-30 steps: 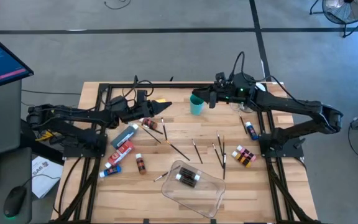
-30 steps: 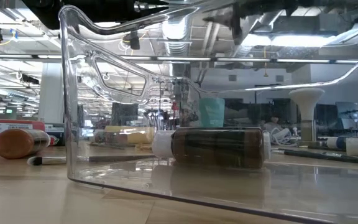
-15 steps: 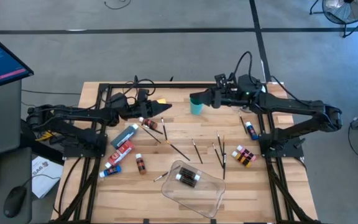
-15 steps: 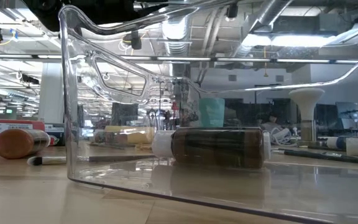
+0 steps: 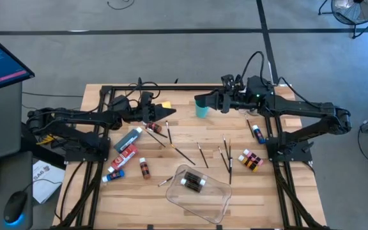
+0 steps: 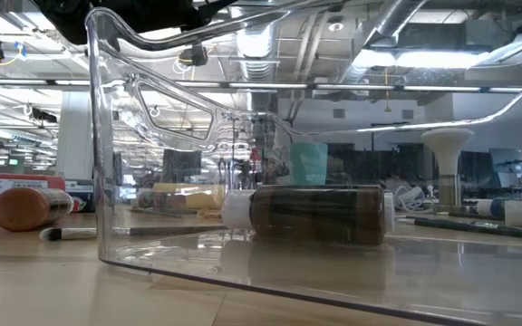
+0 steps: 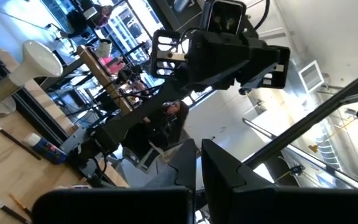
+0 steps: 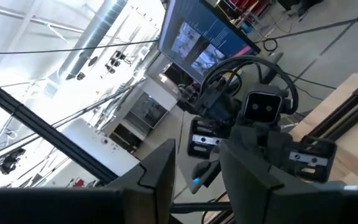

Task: Pick & Place Paint Supplies
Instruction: Put the gold paint brush into the green cup

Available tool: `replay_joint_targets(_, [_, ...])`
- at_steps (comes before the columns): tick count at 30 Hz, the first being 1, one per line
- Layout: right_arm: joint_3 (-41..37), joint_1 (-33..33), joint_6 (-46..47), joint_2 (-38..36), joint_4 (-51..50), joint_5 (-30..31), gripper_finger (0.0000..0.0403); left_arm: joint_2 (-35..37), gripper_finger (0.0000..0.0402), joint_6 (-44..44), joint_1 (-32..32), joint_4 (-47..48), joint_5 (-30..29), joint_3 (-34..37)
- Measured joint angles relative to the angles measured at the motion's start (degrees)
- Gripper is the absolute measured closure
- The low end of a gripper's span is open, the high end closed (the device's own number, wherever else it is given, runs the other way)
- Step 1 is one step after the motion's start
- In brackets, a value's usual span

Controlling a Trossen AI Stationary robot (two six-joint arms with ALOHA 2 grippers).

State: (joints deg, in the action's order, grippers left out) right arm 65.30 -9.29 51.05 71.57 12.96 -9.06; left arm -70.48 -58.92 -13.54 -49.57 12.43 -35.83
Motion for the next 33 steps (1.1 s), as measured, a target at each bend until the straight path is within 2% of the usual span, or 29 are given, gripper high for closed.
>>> replay_joint_targets(7, [0.00,0.01,0.00,0.00,-0.05,-0.02,0.0283,1.67,0.0401,2.76,-0.02,-3.99,0.70,-0.01])
replay_joint_targets(11, [0.00,0.01,-0.02,0.00,0.06,0.07,0.0283,5.05,0.0401,7.56,-1.56,-1.75,5.93,-0.02])
replay_joint_targets(14, [0.00,0.01,-0.03,0.00,0.06,0.07,0.0283,8.04,0.0401,9.10,-3.89,9.19,11.00,-0.02])
replay_joint_targets(17, [0.00,0.01,-0.17,0.00,0.04,0.07,0.0283,10.94,0.0401,12.41,-5.80,26.04,14.55,-0.04])
replay_joint_targets(22, [0.00,0.01,-0.63,0.00,-0.02,0.06,0.0283,13.13,0.0401,22.54,-7.51,55.15,14.93,-0.04])
replay_joint_targets(27, [0.00,0.01,-1.60,0.00,-0.07,0.33,0.0283,11.22,0.0401,32.87,-7.23,69.94,10.26,-0.02])
replay_joint_targets(33, [-0.04,0.01,-2.10,0.97,-0.32,0.84,0.0283,4.89,0.0401,33.54,-7.11,76.48,-0.52,-0.02])
